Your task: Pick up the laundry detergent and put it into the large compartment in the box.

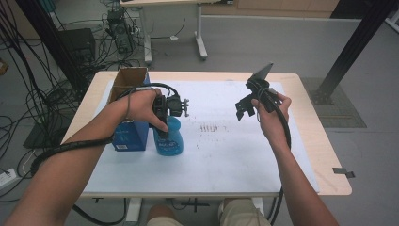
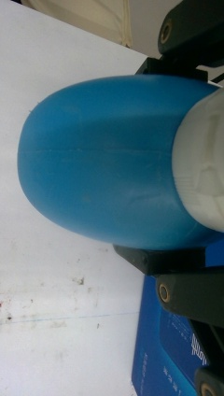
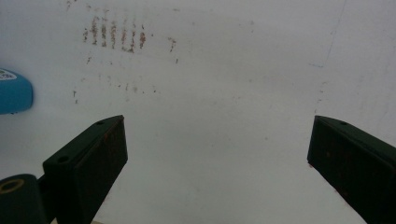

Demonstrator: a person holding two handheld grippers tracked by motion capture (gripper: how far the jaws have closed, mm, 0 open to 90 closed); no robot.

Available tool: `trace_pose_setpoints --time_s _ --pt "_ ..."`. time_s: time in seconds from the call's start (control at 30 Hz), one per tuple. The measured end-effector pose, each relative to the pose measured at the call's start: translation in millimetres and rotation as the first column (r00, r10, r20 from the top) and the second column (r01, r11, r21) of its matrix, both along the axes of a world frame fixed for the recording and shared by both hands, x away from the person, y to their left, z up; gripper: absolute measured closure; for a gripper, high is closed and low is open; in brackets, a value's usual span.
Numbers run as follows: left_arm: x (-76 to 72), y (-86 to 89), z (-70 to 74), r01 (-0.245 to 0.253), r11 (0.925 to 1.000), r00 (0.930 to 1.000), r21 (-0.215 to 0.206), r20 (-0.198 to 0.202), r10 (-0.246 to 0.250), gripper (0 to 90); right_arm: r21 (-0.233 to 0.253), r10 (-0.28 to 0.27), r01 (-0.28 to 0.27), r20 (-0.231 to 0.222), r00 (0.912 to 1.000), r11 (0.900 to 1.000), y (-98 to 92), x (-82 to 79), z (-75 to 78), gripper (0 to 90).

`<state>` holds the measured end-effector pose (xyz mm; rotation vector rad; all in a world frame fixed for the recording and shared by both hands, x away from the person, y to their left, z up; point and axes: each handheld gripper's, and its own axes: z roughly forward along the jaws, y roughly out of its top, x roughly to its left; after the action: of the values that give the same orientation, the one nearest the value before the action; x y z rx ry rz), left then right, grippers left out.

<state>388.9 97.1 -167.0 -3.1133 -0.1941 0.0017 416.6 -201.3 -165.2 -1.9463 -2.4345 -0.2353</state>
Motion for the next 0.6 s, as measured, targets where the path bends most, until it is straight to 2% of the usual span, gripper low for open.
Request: trace_pose_setpoints --time_s 0.6 --pt "0.9 -0.6 -0.3 -0.006 1.0 1.0 0.002 -0.003 0.006 38.0 0.003 0.001 -0.001 0.001 1.0 1.0 -0.6 -0.1 0.6 4.8"
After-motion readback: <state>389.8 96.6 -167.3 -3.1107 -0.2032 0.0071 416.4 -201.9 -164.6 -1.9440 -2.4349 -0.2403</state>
